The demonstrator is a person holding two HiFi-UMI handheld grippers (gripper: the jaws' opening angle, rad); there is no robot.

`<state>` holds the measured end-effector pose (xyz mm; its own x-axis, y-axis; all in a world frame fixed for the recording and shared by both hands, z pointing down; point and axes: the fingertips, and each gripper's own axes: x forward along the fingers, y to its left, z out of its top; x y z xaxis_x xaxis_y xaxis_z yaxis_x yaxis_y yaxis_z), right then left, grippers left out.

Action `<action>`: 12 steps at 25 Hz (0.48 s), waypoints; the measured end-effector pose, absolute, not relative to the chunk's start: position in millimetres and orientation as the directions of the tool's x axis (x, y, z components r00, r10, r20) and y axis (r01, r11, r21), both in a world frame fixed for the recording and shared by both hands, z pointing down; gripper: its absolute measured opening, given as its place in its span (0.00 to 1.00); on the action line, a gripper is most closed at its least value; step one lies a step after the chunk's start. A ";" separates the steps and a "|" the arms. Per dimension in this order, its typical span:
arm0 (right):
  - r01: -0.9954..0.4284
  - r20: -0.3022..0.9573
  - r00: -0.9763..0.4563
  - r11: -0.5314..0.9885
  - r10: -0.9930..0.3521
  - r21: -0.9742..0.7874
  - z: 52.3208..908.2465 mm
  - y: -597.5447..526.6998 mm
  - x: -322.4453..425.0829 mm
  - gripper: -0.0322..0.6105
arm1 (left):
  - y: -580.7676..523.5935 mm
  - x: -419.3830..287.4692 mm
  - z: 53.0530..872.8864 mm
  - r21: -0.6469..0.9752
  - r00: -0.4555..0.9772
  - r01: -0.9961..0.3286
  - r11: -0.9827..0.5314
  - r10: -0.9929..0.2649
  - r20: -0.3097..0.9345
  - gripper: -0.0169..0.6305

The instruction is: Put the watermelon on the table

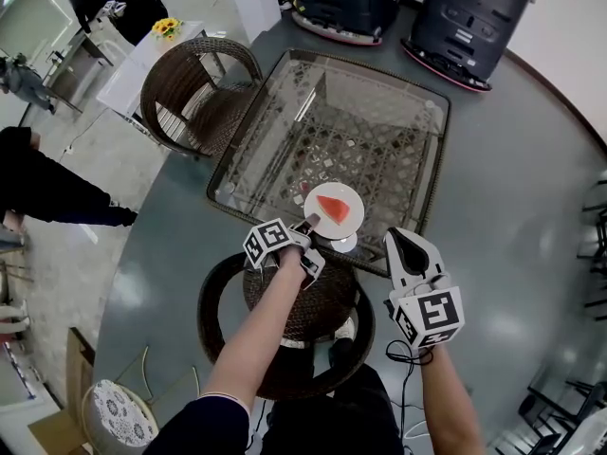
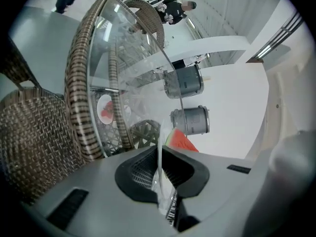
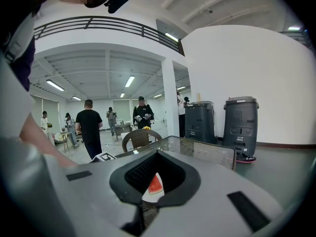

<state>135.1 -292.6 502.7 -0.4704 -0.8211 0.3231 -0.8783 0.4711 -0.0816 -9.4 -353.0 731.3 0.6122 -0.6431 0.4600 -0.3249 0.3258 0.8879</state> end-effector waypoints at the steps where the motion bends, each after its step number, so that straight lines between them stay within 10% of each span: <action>1: -0.878 0.323 -0.471 0.471 -0.821 -0.082 502.6 -292.5 135.0 0.05 | -352.8 -9.3 732.3 0.884 0.610 -0.326 0.334 -0.640 0.467 0.06; 12: -0.880 0.315 -0.469 0.465 -0.825 -0.093 501.9 -291.2 138.2 0.05 | -353.6 -8.3 734.0 0.841 0.571 -0.422 0.338 -0.622 0.536 0.06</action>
<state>138.2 -291.2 501.9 -0.4692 -0.8249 0.3153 -0.8804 0.4650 -0.0933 -8.3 -353.6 734.0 0.5710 -0.6218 0.5361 -0.4218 0.3380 0.8413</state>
